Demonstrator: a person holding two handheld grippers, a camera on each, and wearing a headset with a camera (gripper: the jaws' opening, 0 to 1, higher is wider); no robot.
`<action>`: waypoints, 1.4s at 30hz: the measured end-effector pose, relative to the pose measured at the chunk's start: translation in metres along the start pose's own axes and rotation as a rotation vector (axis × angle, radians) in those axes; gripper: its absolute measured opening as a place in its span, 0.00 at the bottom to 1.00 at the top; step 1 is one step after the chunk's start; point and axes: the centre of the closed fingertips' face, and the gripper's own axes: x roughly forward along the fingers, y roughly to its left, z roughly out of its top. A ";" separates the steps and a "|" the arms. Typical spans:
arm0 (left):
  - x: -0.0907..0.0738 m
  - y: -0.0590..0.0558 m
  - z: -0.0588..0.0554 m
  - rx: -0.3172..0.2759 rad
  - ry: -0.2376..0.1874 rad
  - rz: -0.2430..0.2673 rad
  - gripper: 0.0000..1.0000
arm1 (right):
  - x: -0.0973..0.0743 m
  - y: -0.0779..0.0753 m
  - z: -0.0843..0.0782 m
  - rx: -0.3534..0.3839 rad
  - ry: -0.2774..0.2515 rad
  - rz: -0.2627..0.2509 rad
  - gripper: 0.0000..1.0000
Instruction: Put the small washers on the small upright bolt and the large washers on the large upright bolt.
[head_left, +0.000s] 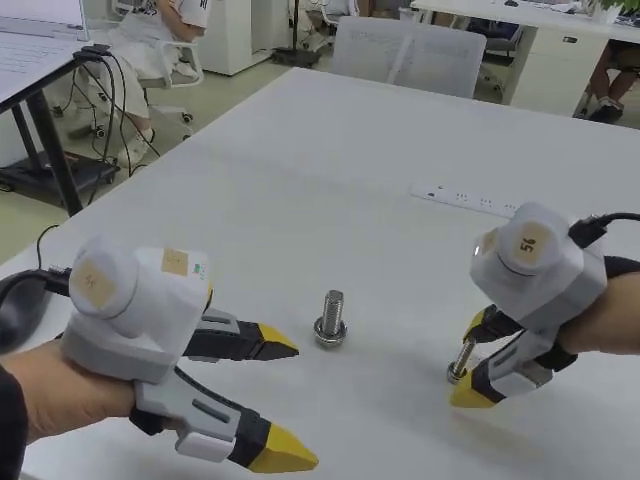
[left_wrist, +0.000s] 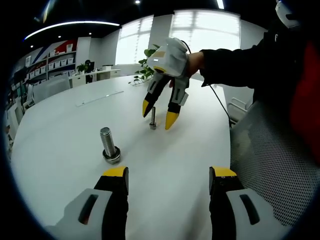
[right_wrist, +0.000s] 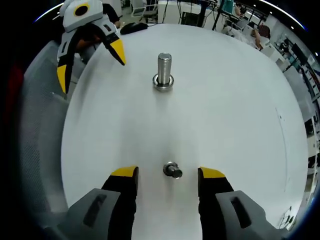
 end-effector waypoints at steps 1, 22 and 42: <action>0.000 0.000 0.000 0.000 0.000 0.000 0.65 | 0.000 0.000 0.000 0.004 -0.008 -0.001 0.56; 0.001 -0.001 -0.001 -0.011 -0.004 -0.007 0.66 | -0.006 0.011 0.007 0.061 -0.182 -0.064 0.87; 0.000 0.006 0.004 -0.037 -0.036 0.000 0.68 | -0.016 0.030 0.004 0.172 -0.279 -0.100 0.89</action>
